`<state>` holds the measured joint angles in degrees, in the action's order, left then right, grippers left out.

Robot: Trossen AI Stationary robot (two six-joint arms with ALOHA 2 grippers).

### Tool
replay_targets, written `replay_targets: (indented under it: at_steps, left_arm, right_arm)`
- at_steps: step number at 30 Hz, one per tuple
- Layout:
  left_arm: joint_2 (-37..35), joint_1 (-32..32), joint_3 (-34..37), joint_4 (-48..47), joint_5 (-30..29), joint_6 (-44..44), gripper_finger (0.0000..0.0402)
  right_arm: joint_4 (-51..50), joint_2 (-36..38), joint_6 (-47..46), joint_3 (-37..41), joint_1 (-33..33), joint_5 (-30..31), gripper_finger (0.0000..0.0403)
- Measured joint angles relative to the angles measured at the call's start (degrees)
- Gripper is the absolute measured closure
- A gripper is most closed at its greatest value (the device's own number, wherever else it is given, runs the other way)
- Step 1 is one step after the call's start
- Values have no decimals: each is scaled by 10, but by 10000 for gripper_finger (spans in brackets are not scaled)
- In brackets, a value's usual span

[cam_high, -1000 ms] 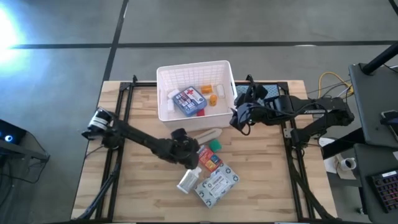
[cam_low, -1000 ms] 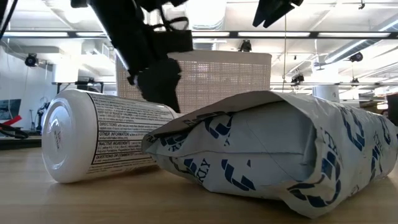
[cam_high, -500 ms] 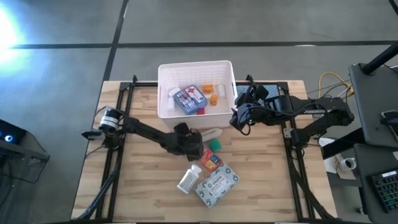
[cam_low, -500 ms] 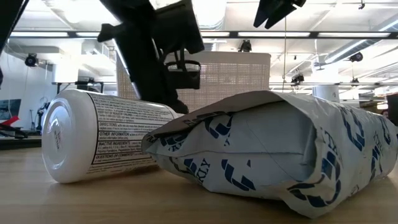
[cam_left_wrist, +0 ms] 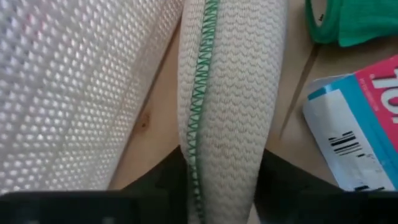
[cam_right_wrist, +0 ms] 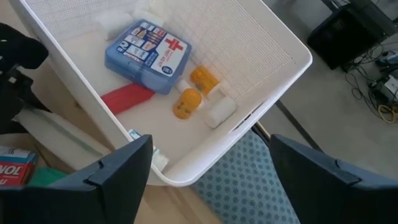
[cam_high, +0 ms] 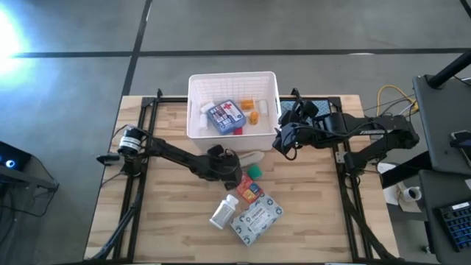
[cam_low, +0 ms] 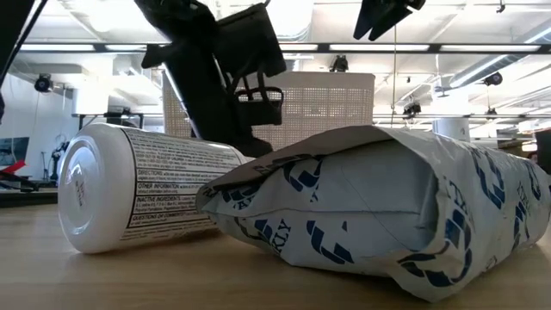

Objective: Pick & place medical supplies in basket/bin
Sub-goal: Put the white bandage into the white bin

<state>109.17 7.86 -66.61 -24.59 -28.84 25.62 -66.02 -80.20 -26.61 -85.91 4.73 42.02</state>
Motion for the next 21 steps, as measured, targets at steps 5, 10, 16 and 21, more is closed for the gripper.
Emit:
replay_targets:
  at_steps: [5,10,16,21]
  left_arm:
    - [-23,13,-2,-42,37,46,358]
    - [-66,48,-11,-78,44,136,384]
    - [-136,89,-32,-94,-3,215,384]
    - [-193,104,-80,-94,-26,199,384]
  right_arm:
    - [0,0,0,0,0,0,101]
    - [-10,5,11,0,0,15,111]
    - [-44,43,16,9,0,60,123]
    - [-43,106,14,37,0,86,134]
